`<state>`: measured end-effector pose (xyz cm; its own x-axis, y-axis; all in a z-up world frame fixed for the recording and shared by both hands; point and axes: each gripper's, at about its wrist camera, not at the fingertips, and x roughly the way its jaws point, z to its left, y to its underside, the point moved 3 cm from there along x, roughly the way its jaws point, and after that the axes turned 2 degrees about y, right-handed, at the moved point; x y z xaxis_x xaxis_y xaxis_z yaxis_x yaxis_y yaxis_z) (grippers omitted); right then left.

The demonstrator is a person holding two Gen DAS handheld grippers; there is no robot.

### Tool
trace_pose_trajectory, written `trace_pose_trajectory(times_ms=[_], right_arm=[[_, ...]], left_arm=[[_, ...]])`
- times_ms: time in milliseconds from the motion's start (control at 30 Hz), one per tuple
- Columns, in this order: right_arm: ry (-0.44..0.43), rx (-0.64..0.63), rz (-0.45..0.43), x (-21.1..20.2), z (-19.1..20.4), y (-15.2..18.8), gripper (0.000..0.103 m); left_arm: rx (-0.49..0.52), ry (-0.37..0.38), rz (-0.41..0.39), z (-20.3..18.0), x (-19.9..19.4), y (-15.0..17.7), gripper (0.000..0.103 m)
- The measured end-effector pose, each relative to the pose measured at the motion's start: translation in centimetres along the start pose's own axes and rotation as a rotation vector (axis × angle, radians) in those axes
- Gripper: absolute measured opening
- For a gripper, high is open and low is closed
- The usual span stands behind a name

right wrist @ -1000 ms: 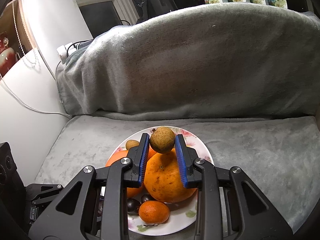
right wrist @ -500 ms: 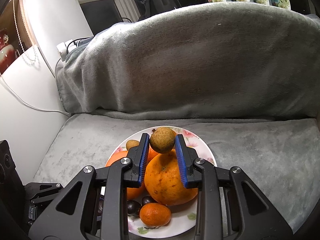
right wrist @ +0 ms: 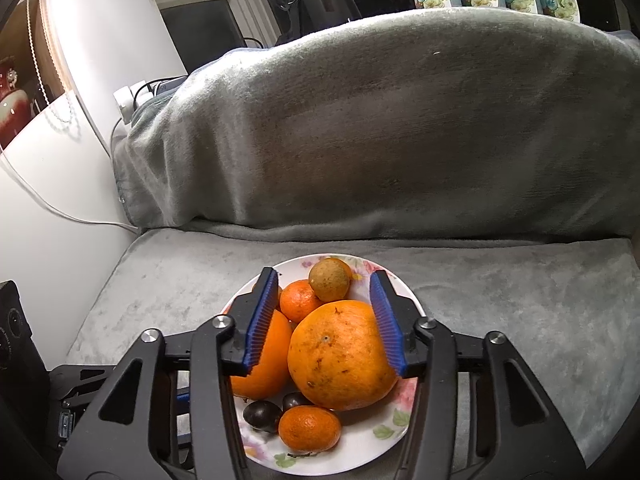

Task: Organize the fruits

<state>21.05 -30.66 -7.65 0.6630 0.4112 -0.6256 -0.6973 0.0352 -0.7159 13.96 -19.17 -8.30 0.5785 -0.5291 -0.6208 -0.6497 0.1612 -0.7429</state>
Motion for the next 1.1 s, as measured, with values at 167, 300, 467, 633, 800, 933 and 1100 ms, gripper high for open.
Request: trace_pose_trajectory(times_ms=[167, 300, 467, 633, 800, 933, 1100], right_arm=[[-0.001, 0.01, -0.013, -0.5, -0.2, -0.1, 0.065], [0.001, 0.013, -0.015, -0.7, -0.3, -0.2, 0.066], [0.011, 0.018, -0.021, -1.1, -0.4, -0.2, 0.08], [0.015, 0.011, -0.015, -1.0, -0.2, -0.3, 0.08], [0.02, 0.009, -0.023, -1.2, 0.0, -0.4, 0.092], [0.022, 0.013, -0.023, -1.4, -0.1, -0.4, 0.092], [0.027, 0.019, -0.016, -1.4, -0.2, -0.2, 0.092]], left_arm=[[0.03, -0.013, -0.008, -0.3, -0.1, 0.0, 0.034], [0.029, -0.013, -0.017, -0.3, -0.3, 0.1, 0.056], [0.027, -0.026, -0.017, -0.2, -0.4, 0.1, 0.072], [0.039, -0.064, -0.005, -0.3, -0.4, 0.1, 0.081], [0.025, -0.089, 0.01, -0.1, -0.4, 0.0, 0.081], [0.017, -0.092, 0.013, 0.1, -0.4, 0.0, 0.082], [0.016, -0.102, 0.013, 0.1, -0.4, -0.1, 0.082]])
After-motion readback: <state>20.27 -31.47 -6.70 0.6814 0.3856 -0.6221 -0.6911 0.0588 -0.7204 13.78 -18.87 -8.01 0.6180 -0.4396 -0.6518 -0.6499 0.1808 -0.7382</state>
